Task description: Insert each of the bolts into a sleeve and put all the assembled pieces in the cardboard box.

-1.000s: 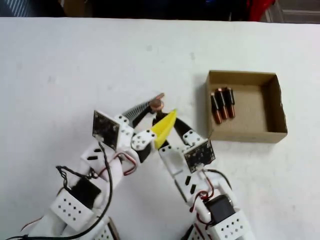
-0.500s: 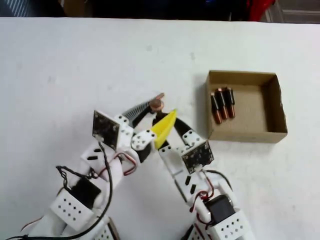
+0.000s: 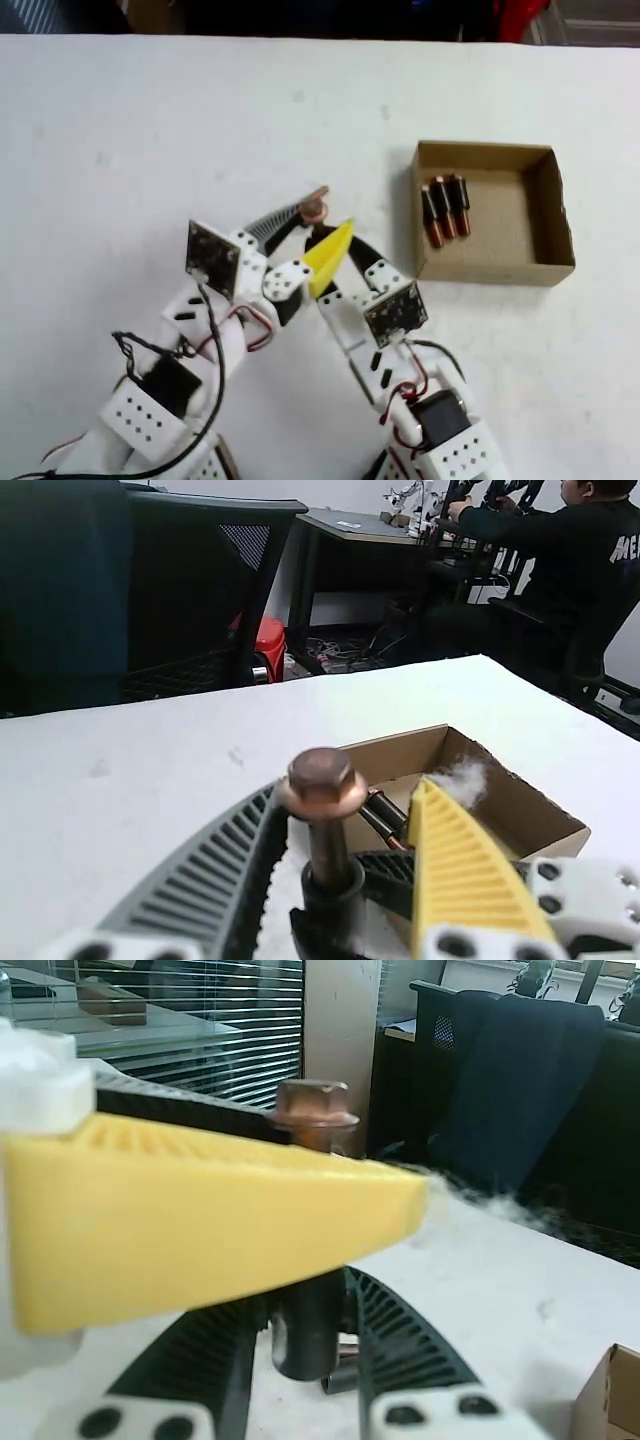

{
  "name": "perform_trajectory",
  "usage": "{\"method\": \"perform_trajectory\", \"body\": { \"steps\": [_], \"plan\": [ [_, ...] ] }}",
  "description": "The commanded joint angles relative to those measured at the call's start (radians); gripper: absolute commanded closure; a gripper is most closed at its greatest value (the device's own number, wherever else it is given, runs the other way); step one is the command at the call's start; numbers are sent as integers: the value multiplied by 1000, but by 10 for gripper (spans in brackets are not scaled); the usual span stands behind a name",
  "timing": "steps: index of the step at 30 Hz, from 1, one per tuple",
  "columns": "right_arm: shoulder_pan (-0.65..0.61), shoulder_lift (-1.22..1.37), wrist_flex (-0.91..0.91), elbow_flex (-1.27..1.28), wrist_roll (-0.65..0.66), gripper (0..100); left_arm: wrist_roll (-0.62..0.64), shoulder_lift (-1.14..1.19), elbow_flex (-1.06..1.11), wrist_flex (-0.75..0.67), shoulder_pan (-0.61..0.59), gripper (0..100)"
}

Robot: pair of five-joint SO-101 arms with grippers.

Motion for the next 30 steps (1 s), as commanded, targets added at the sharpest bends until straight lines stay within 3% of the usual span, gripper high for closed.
{"method": "perform_trajectory", "body": {
  "steps": [1, 30],
  "plan": [
    [-1, -15, -22, 6, 11, 981, -12, -21, -5, -6, -12, 781],
    [-2, -15, -22, 6, 14, 981, -14, -25, -35, -14, -38, 785]
  ]
}}
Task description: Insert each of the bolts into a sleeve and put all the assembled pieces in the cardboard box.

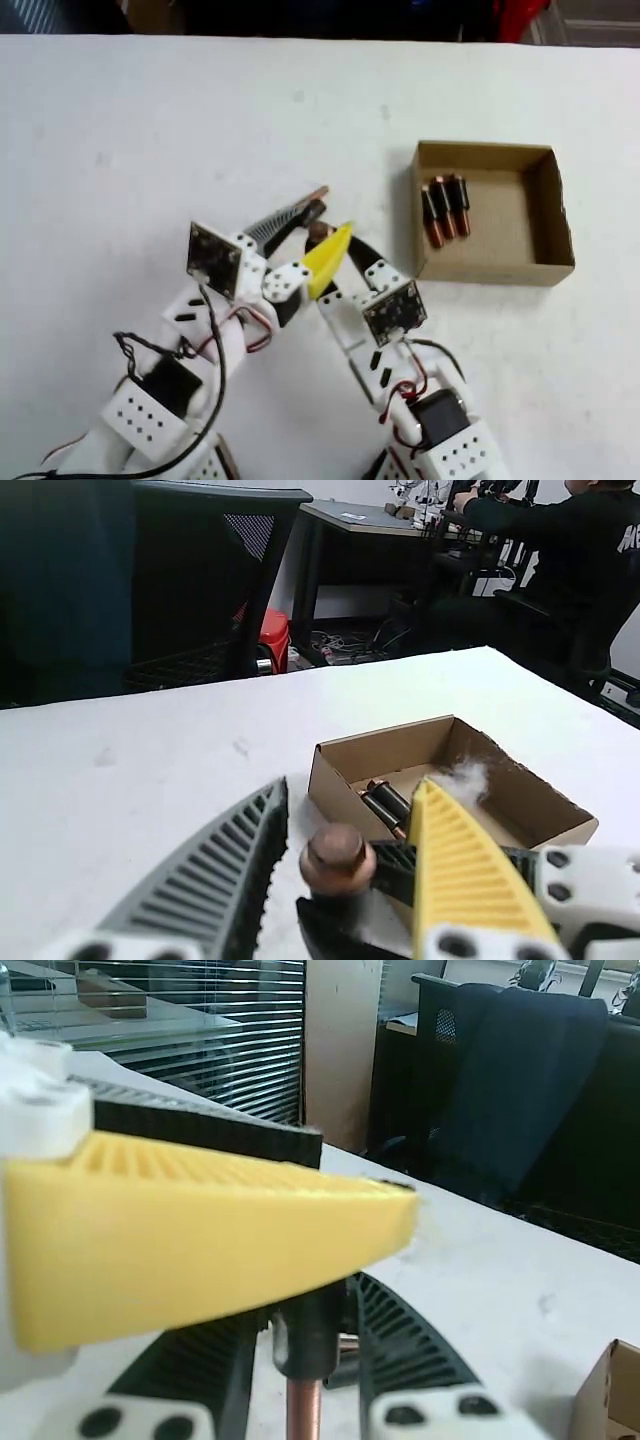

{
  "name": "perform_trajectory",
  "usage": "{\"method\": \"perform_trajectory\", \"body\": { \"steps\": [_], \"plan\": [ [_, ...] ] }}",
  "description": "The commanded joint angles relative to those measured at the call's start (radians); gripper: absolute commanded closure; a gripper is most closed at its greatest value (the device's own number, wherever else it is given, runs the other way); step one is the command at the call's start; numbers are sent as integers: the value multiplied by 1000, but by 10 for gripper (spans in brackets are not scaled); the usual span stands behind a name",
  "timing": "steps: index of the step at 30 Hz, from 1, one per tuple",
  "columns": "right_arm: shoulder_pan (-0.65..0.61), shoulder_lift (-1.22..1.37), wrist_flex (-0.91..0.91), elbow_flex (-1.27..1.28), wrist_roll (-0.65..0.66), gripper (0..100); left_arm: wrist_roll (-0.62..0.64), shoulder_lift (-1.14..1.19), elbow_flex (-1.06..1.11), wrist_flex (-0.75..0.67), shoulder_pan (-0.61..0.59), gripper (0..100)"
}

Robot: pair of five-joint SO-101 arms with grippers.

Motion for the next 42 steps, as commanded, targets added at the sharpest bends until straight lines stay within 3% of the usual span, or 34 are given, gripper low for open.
{"method": "perform_trajectory", "body": {
  "steps": [1, 6, 10, 13, 16, 21, 34, 42],
  "plan": [
    [-2, -16, -24, 6, 12, 981, -12, -21, -75, -12, -45, 785],
    [-2, -16, 5, 6, 17, 981, -12, -21, -140, -6, -142, 817],
    [4, -16, 5, 6, 18, 981, -12, -22, -184, -6, -217, 990],
    [5, -16, 7, 6, 18, 981, -12, -24, -192, -6, -266, 939],
    [5, -16, 28, 6, 18, 981, -49, -24, -183, 2, -317, 966],
    [7, -16, 47, 3, 18, 981, -172, -24, -175, 153, -367, 977],
    [7, -16, 48, 3, 18, 981, -181, -357, -181, 463, -452, 977],
    [24, -16, 91, -17, 20, 982, -181, -412, -173, 582, -567, 977]
  ]
}}
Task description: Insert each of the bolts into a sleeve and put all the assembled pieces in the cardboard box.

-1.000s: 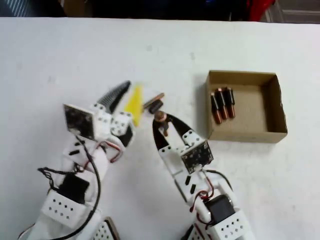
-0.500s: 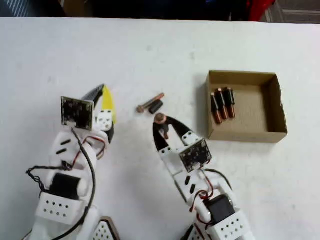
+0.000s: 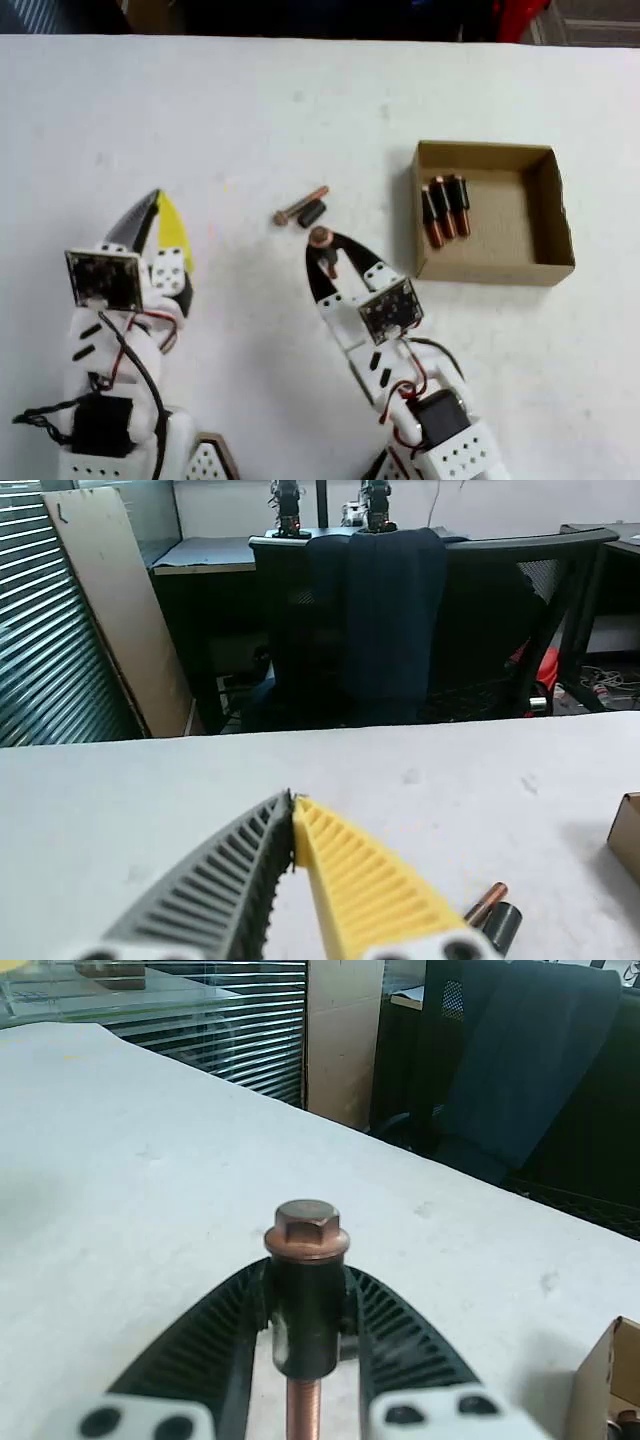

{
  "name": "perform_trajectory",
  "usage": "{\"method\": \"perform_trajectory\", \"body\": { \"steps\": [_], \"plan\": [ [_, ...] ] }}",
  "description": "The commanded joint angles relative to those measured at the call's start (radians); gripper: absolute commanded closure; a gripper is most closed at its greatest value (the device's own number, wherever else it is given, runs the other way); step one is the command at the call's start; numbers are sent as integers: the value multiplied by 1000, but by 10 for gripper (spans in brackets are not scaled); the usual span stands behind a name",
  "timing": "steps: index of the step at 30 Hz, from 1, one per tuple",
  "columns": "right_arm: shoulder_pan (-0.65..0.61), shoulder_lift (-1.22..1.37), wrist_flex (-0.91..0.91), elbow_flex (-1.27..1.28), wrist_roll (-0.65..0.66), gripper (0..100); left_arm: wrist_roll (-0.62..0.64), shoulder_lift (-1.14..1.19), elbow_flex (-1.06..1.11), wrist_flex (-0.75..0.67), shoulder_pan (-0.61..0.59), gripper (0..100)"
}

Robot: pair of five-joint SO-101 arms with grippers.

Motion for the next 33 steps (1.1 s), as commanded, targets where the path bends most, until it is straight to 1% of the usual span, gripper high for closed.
{"method": "perform_trajectory", "body": {
  "steps": [1, 5, 7, 10, 16, 17, 21, 23, 27, 33],
  "plan": [
    [33, -16, 54, -32, 12, 982, -6, -13, -38, 40, -39, 977],
    [68, -16, 162, -97, 12, 982, -6, -13, -28, 98, -42, 977],
    [82, -16, 203, -124, 12, 982, -14, -13, 15, 101, -42, 977],
    [111, -16, 280, -181, 12, 982, -66, -13, 91, 101, -45, 977],
    [193, -8, 452, -344, 12, 982, -71, -15, 160, 101, -42, 977],
    [193, -7, 479, -373, 20, 982, -71, -15, 178, 101, -42, 977],
    [194, -5, 573, -474, 147, 982, -71, -15, 235, 101, -42, 977],
    [202, 15, 611, -531, 169, 982, -71, -15, 259, 101, -42, 977],
    [260, 180, 644, -660, 173, 982, -71, -15, 307, 101, -41, 977],
    [387, 602, 641, -898, 173, 981, -71, -15, 361, 101, -41, 977]
  ]
}}
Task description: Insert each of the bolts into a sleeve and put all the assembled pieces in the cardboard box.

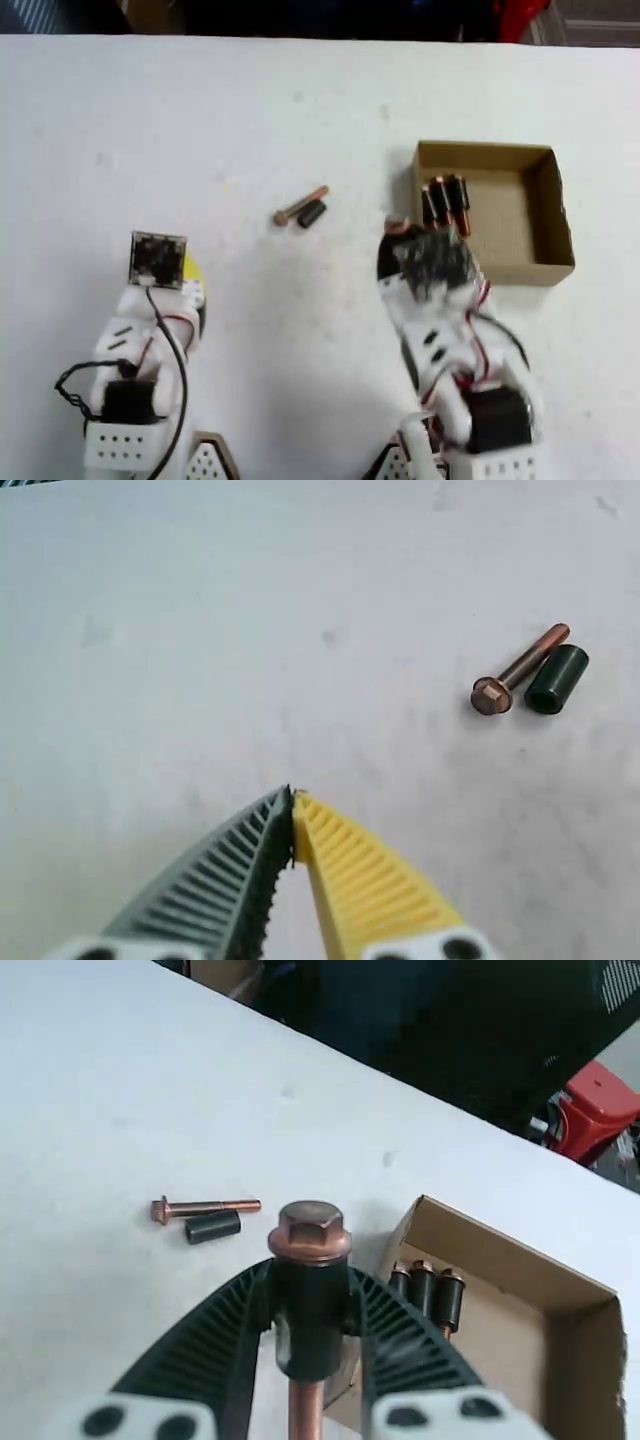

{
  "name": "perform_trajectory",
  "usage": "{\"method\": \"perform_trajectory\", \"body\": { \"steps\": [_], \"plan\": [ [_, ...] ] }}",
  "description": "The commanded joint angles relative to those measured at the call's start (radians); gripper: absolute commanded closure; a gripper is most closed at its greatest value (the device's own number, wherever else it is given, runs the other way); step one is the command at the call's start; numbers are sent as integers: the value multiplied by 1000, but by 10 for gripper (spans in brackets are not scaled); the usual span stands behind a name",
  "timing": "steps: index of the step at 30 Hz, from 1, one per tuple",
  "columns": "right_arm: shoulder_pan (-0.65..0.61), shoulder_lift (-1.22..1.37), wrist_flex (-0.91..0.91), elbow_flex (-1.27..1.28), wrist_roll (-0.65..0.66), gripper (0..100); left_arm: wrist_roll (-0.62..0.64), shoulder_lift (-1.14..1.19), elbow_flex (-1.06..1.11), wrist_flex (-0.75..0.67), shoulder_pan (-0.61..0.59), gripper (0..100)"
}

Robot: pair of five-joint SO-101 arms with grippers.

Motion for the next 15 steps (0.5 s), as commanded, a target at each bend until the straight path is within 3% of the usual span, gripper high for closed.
{"method": "perform_trajectory", "body": {
  "steps": [1, 8, 15],
  "plan": [
    [90, 274, 1, -196, 11, 981, -11, -8, 14, 3, -2, 977],
    [252, 753, 1, -468, 12, 981, -11, -8, 52, 11, -8, 977],
    [315, 1167, 1, -726, 12, 981, -15, -8, 54, 60, -8, 977]
  ]
}}
